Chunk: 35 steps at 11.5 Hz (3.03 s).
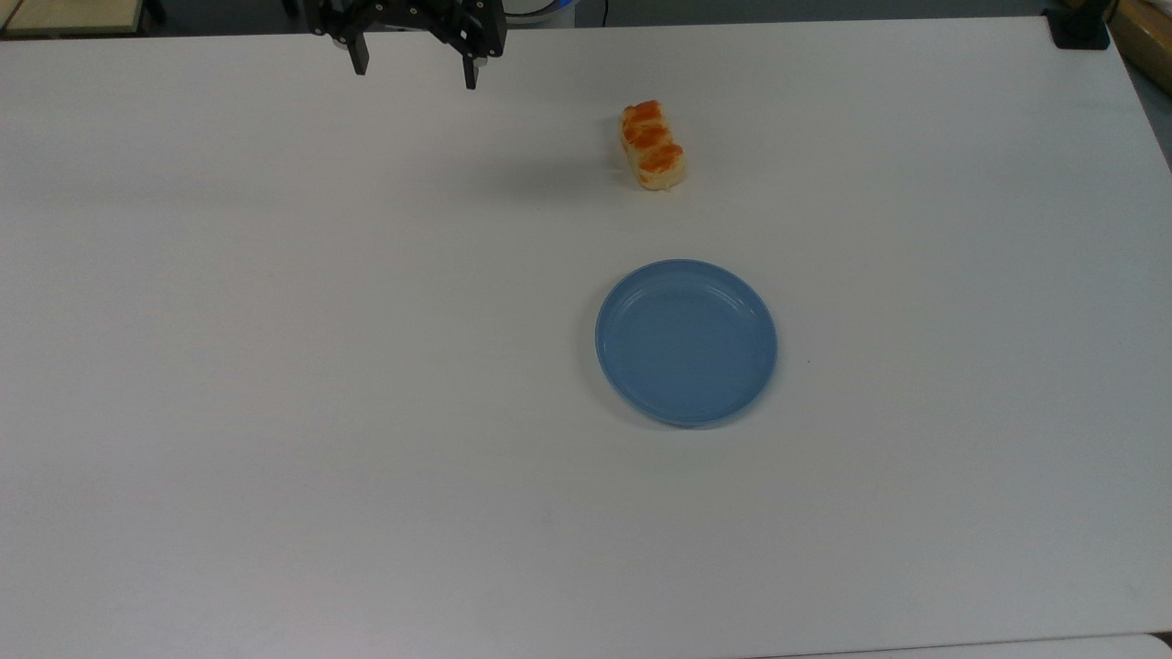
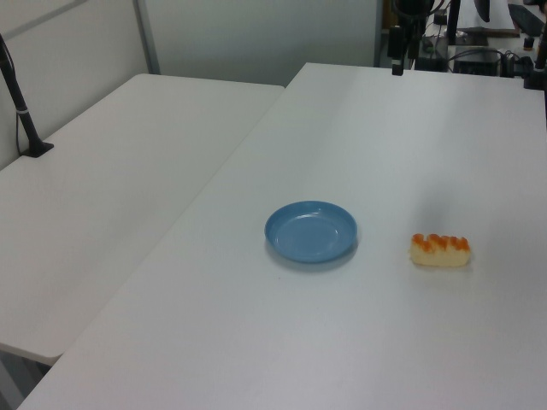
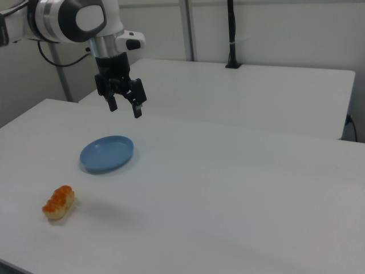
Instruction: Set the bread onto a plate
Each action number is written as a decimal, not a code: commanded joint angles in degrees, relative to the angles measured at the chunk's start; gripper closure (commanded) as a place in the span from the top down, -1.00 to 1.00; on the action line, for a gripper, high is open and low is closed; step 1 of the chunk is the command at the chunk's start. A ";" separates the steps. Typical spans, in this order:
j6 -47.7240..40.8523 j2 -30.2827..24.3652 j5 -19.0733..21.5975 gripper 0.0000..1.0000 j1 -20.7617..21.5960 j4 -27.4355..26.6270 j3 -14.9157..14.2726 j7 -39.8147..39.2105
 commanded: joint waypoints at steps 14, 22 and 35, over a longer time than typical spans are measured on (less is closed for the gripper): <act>-3.30 -0.66 0.05 1.00 8.80 -5.60 0.02 -0.69; 13.82 -4.17 0.05 1.00 21.83 -26.77 -0.96 -0.86; 25.71 0.92 -0.21 1.00 25.18 -38.39 3.44 -0.68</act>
